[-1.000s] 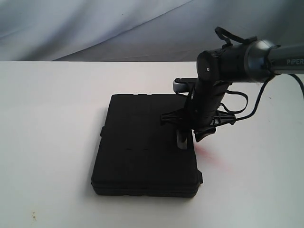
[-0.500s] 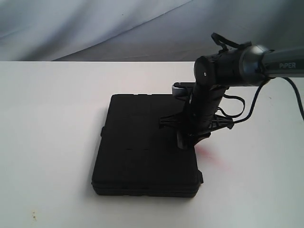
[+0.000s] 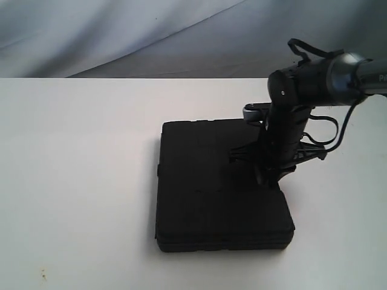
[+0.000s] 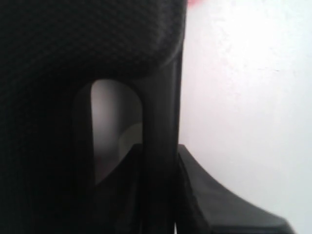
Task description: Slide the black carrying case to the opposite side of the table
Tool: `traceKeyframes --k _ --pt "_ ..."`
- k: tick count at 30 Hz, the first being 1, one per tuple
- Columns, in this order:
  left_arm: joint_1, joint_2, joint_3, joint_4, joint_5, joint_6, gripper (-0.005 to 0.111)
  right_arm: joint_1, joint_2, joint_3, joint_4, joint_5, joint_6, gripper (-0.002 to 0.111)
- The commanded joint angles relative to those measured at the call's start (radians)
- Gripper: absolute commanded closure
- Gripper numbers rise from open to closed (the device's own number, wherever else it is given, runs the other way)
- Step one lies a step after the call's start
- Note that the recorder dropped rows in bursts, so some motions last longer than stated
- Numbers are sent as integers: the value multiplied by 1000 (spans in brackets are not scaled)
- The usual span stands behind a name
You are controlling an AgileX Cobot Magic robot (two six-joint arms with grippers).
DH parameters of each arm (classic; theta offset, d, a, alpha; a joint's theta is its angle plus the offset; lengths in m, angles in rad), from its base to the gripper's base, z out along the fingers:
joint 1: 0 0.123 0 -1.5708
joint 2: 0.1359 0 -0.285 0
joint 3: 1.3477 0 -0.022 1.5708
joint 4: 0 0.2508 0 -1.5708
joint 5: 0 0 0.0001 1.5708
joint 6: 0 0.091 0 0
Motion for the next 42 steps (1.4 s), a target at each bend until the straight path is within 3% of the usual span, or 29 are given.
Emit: traceKeyframes --k 1,10,24,42 --pt "1 -2 4 -8 -2 -1 107 -71 -47 66 -71 -9 -16 108" --pt "1 -2 4 -8 -2 -1 107 -187 -81 125 -125 -17 -62 108" --pt "1 -2 4 -8 -2 -1 107 -282 -88 125 -125 -19 -127 108" --pt "1 -2 4 -8 -2 -1 107 -287 -88 125 -114 -28 -153 108"
